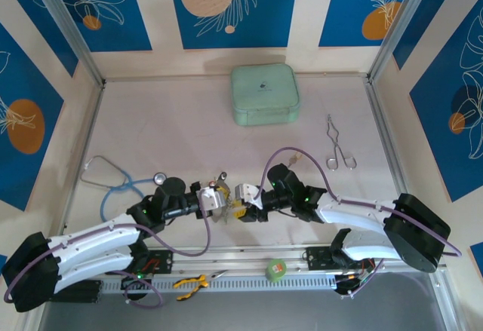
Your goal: Put the keys on the keyring
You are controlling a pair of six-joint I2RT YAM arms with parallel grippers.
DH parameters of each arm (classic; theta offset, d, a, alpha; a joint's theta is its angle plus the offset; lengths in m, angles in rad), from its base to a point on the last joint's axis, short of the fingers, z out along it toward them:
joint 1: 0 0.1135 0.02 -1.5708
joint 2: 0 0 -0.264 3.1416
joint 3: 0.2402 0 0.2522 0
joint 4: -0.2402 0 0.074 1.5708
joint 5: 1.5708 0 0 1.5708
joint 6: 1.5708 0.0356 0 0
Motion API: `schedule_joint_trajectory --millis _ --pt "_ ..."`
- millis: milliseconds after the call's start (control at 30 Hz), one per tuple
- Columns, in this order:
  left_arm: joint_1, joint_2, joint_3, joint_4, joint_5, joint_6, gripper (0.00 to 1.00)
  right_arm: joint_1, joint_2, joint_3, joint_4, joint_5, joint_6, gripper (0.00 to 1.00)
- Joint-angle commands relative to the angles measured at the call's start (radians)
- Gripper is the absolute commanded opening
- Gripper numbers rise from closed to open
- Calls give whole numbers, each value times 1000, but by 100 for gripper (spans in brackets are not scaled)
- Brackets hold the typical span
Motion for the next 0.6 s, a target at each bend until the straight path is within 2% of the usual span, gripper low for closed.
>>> schedule_joint_trajectory --millis 0,300,567 --pt "-1 2 -2 39 3 16 0 9 -31 12 -2 -33 -11 29" --pt "-1 2 2 33 1 19 0 12 -40 12 -1 10 -9 23" --pt "0 0 4 21 -1 17 0 26 -29 26 7 63 -13 14"
